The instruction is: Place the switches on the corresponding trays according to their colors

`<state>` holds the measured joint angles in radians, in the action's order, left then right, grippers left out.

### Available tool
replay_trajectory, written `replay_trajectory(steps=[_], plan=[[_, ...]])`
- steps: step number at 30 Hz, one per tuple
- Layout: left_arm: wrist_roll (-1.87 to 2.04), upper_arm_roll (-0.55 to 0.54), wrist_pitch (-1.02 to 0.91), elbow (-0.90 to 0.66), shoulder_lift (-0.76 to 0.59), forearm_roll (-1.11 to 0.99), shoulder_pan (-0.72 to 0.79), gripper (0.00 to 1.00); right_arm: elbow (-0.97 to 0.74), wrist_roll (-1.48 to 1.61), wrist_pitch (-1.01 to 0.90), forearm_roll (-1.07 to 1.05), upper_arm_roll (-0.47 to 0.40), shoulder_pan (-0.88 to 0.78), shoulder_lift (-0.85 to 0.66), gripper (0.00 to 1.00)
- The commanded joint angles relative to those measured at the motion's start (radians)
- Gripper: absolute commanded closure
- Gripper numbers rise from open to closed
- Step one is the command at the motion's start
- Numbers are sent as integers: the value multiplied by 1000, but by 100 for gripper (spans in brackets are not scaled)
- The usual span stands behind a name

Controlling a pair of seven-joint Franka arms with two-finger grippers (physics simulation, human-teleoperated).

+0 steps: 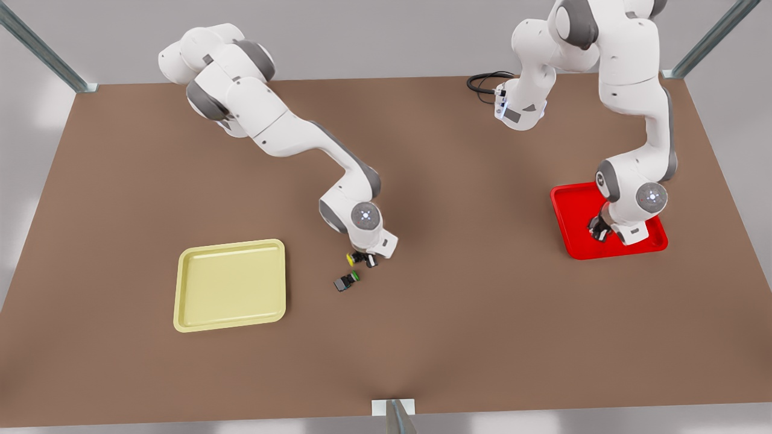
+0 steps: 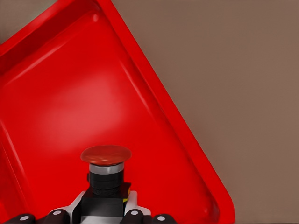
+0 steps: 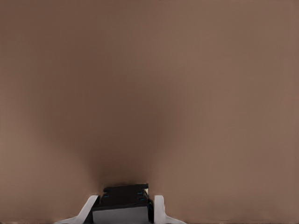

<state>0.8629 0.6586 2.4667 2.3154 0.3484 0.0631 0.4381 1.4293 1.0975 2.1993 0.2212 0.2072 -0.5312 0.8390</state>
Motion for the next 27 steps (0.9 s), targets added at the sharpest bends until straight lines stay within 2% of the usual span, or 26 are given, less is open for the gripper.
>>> replay_trajectory(steps=[1,2,3,4,6,12,16,19,23,24,25,26,27], plan=[[-2,1,9,10,-2,24,1,45,0,1,0,1,0,8,-1,51],[-2,0,12,28,0,27,1,44,2,2,2,1,0,23,-6,51],[-2,0,18,39,1,34,1,33,26,1,20,1,-9,36,-21,51],[-2,0,18,44,4,40,1,0,33,1,30,1,-17,53,-28,51],[-2,0,17,45,6,44,1,0,77,1,68,0,-37,82,-63,51],[-4,1,5,42,-9,44,1,0,387,41,218,3,-43,241,-245,51],[-16,3,-20,25,-29,44,1,0,390,153,292,1,-108,278,-232,51],[-53,1,-152,-102,-52,41,2,0,375,202,297,0,-137,300,-233,51],[-209,-100,-386,-464,-9,41,13,0,445,233,295,0,-144,378,-287,51],[-376,-103,-443,-563,17,44,11,0,459,234,293,-2,-146,408,-291,51],[-573,-117,-482,-623,18,44,11,0,473,236,293,-2,-146,436,-299,48],[-714,-123,-557,-700,18,44,13,0,476,236,295,-3,-161,444,-298,32],[-746,-162,-643,-795,18,37,13,0,476,236,295,-5,-164,444,-298,5]])
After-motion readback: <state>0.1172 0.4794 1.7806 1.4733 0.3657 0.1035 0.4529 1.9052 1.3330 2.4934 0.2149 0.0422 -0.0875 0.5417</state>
